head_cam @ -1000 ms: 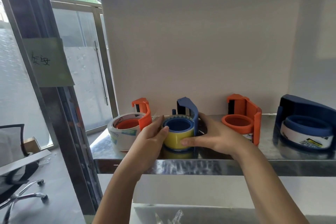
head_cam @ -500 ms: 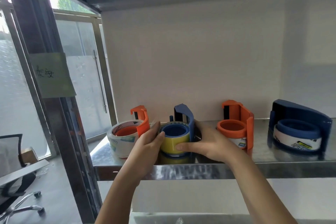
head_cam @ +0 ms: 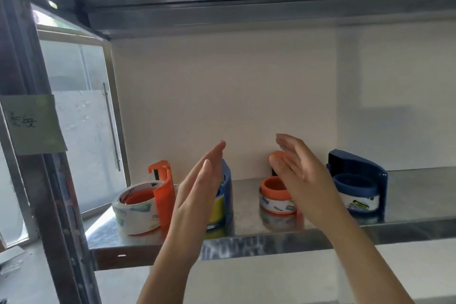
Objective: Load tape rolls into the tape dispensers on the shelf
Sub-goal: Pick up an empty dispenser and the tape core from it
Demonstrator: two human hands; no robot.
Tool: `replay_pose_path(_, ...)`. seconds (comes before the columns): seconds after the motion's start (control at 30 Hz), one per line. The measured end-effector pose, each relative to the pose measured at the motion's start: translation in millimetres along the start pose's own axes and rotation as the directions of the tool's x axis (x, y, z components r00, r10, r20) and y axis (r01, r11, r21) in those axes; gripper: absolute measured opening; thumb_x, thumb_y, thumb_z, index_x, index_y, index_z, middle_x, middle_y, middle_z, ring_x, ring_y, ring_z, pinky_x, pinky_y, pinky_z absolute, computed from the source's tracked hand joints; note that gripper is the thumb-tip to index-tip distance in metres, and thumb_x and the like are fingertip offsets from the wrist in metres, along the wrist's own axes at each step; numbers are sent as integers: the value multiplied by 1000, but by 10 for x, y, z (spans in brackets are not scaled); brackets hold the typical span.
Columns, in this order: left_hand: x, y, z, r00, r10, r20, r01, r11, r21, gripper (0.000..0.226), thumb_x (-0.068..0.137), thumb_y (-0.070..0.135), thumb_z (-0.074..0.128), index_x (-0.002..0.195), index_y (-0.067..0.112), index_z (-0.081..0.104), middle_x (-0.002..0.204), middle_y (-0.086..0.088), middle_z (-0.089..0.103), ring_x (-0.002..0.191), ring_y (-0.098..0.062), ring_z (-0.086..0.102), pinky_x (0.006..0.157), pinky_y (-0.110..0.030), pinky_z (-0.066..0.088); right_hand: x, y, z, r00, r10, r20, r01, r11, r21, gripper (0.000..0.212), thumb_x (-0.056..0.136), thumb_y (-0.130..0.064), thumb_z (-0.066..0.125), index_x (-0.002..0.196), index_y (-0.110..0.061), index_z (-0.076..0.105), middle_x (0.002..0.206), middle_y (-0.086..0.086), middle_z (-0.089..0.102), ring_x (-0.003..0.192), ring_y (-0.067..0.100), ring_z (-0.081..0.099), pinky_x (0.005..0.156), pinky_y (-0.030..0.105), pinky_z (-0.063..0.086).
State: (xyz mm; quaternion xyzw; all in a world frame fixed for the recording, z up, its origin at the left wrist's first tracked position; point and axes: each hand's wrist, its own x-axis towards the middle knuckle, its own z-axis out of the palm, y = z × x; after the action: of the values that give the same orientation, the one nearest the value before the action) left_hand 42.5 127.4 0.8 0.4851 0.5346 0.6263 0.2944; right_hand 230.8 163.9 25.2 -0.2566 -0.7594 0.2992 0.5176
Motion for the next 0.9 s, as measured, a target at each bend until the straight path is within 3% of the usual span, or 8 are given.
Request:
replay_pose_path(0.07, -197, 73, 313, 986, 119, 121, -129, 989, 78, 54, 82, 72, 41, 131, 51, 37, 135, 34, 39, 130, 12, 33, 101, -8, 30, 25, 80, -143, 998, 26, -63, -29, 999, -42, 56, 88, -51, 47, 141, -37, 33, 146, -19, 35, 127, -1, 35, 101, 22, 32)
replay_pose_path(0.13, -286, 27, 497, 983, 150, 105, -158, 984, 80, 51, 90, 59, 35, 138, 41, 35, 133, 32, 37, 116, 21, 34, 85, 5, 29, 24, 202, -187, 994, 90, -54, -95, 991, -95, 56, 91, -50, 45, 143, -37, 27, 151, -14, 30, 130, 2, 32, 98, 21, 30)
replay_pose_path(0.27, -160, 3, 685, 986, -85, 144, 94, 994, -58, 62, 92, 52, 41, 146, 27, 26, 144, 8, 39, 129, -8, 39, 103, -27, 42, -18, 394, -163, 977, 215, 2, -212, 967, -139, 65, 88, -57, 39, 146, -33, 20, 151, -6, 33, 132, 11, 39, 96, 21, 37)
replay_pose_path(0.33, -125, -50, 687, 976, -142, 162, 150, 988, -35, 57, 93, 47, 47, 142, 22, 35, 140, -3, 50, 122, -20, 53, 101, -42, 46, -36, 439, -149, 973, 228, 28, -219, 959, -177, 60, 90, -53, 41, 144, -33, 24, 142, -7, 44, 113, 2, 47, 77, 4, 41)
replay_pose_path(0.43, -95, -69, 697, 977, -118, 178, 106, 991, 77, 27, 100, 23, 39, 121, 18, 55, 108, -2, 68, 98, -16, 67, 85, -34, 56, -45, 487, -131, 975, 222, 26, -211, 953, -218, 57, 92, -50, 43, 144, -35, 24, 137, -8, 48, 102, -2, 46, 63, 0, 38)
replay_pose_path(0.67, -130, -35, 675, 975, -99, 196, 93, 995, 44, 28, 100, 14, 39, 100, 33, 59, 93, 8, 70, 90, -12, 69, 78, -31, 57, -36, 584, -128, 987, 162, 2, -155, 946, -284, 63, 90, -52, 44, 146, -31, 25, 140, -6, 49, 122, 13, 54, 90, 22, 48)
replay_pose_path(0.8, -162, 10, 684, 972, -100, 214, 102, 995, 0, 31, 98, 9, 42, 93, 33, 61, 85, 12, 72, 83, -8, 69, 79, -35, 57, -51, 594, -146, 992, 116, -39, -123, 960, -253, 58, 90, -46, 49, 143, -29, 31, 130, -15, 51, 115, 4, 52, 79, 5, 44)
replay_pose_path(0.9, -174, 16, 676, 980, -47, 192, 53, 998, -21, 28, 95, 8, 50, 112, 30, 54, 101, 15, 67, 94, -5, 65, 86, -29, 55, -76, 576, -163, 992, 61, -110, -79, 982, -174, 57, 86, -46, 49, 139, -28, 37, 116, -20, 50, 101, -5, 51, 67, -4, 42)
